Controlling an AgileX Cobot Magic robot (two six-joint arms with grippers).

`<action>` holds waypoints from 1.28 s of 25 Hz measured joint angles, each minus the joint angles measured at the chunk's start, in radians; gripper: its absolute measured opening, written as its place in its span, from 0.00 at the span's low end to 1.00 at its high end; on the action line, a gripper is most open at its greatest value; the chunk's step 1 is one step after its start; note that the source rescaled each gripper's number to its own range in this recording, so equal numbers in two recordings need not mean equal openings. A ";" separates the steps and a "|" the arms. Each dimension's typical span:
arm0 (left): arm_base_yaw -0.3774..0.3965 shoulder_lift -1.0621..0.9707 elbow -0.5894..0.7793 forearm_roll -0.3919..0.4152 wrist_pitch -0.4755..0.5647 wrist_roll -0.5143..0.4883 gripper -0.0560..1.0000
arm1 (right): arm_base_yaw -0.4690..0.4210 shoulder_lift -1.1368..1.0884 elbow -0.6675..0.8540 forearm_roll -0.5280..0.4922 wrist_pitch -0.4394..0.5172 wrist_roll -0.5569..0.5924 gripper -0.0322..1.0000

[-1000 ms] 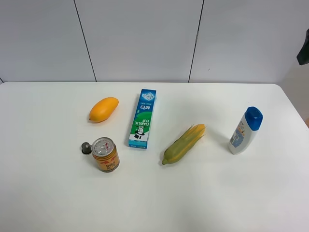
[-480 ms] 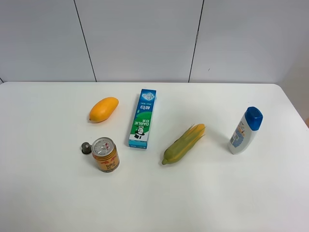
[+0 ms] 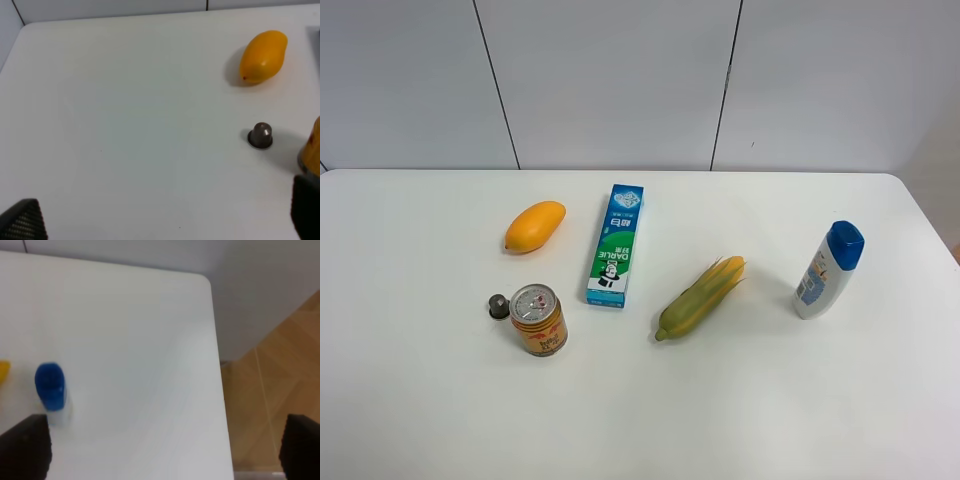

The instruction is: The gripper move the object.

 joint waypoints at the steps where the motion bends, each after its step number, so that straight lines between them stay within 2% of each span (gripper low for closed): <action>1: 0.000 0.000 0.000 0.000 0.000 0.000 1.00 | 0.000 -0.034 0.039 0.000 0.000 0.003 1.00; 9: 0.000 0.000 0.000 0.000 0.000 0.000 1.00 | 0.000 -0.332 0.351 0.034 -0.050 0.145 1.00; 17: 0.000 0.000 0.000 0.000 0.000 0.000 1.00 | 0.000 -0.616 0.623 0.065 -0.212 0.160 1.00; 21: 0.000 0.000 0.000 0.000 0.000 0.000 1.00 | 0.000 -0.700 0.696 0.083 -0.231 0.163 1.00; 32: 0.000 0.000 0.000 0.000 0.000 0.000 1.00 | 0.000 -0.782 0.701 0.083 -0.235 0.165 1.00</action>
